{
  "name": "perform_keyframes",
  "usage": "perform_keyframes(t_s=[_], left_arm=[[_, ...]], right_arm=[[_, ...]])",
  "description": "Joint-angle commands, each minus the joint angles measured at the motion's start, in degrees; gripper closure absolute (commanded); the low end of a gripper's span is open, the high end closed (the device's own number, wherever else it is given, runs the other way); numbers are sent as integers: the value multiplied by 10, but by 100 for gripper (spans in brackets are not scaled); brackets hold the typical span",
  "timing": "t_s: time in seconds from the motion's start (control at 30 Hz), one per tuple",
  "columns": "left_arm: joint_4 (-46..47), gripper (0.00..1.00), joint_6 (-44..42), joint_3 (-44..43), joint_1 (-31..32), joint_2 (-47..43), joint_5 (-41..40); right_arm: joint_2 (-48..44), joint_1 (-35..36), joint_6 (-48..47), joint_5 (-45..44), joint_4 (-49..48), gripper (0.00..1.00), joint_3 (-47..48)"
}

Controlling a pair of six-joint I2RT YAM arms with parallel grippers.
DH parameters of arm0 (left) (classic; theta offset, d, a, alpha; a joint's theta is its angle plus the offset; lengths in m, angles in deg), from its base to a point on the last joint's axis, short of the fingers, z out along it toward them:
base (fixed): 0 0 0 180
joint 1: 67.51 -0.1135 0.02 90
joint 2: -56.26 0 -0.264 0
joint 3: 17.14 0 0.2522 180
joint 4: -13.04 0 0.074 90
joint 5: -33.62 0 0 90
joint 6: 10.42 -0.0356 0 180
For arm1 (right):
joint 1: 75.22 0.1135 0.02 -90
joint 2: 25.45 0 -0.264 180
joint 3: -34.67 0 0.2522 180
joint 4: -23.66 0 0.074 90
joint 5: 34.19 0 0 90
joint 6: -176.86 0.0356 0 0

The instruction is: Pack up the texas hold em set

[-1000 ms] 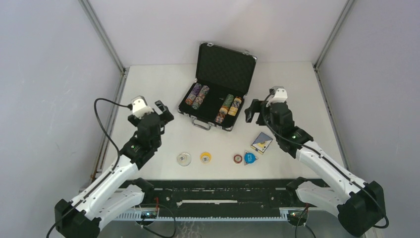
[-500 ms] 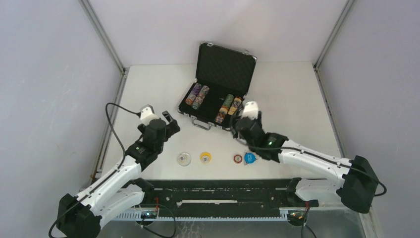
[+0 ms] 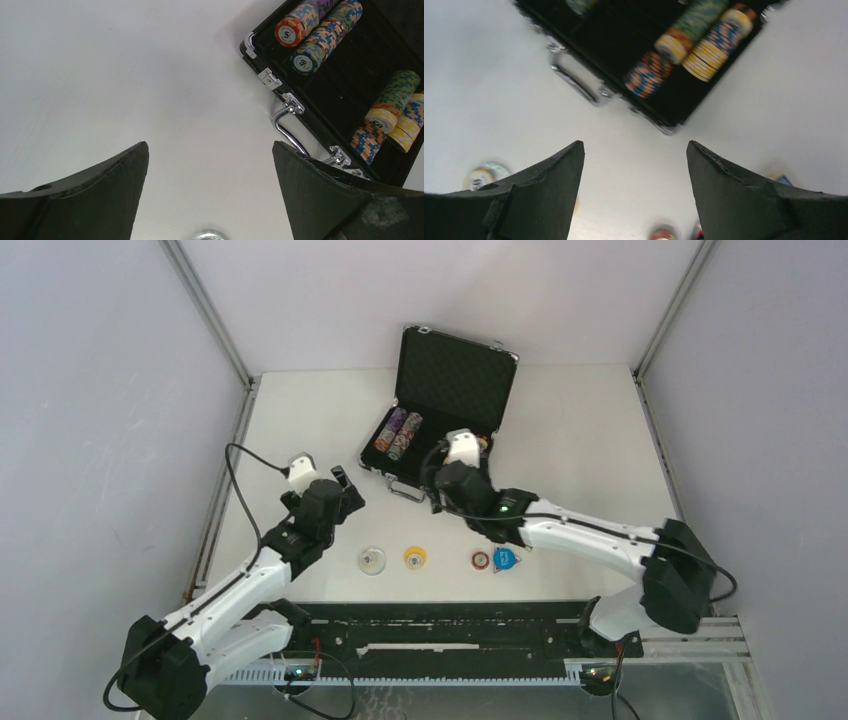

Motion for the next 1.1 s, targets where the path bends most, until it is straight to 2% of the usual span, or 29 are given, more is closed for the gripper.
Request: perform_keyframes(t_s=[0.0, 0.07, 0.1, 0.13, 0.17, 0.2, 0.23, 0.27, 0.33, 0.37, 0.47, 0.6, 0.87, 1.07], left_arm=[[33, 2, 14, 7, -9, 19, 20], [43, 2, 16, 6, -11, 32, 48], [49, 2, 17, 8, -11, 35, 59], [57, 2, 17, 10, -11, 36, 67], [56, 2, 17, 10, -12, 37, 71], [52, 2, 16, 7, -14, 39, 71], [46, 2, 15, 3, -17, 38, 72], [42, 2, 14, 1, -18, 39, 70], [38, 2, 13, 0, -18, 37, 65], [36, 2, 14, 0, -18, 36, 61], [35, 2, 23, 4, -18, 31, 47], [33, 3, 35, 8, -37, 32, 40], [39, 3, 38, 6, -37, 42, 57], [36, 3, 39, 6, -39, 38, 59]], right_arm=[[46, 31, 36, 20, 28, 17, 76], [2, -33, 79, 269, -141, 17, -21], [4, -32, 74, 260, -149, 17, -23], [26, -10, 51, 168, -85, 18, 17], [76, 8, 44, 83, 32, 23, 76], [98, 15, 49, 42, 68, 28, 117], [113, 11, 51, 53, 89, 33, 132], [115, 7, 49, 86, 71, 34, 126], [123, 10, 30, 156, 43, 34, 111], [134, 19, 22, 162, 50, 32, 117], [161, 40, 21, 130, 80, 29, 132], [163, 54, 48, 162, 63, 28, 101], [182, 102, 77, 169, 57, 26, 80], [202, 107, 84, 161, 67, 27, 75]])
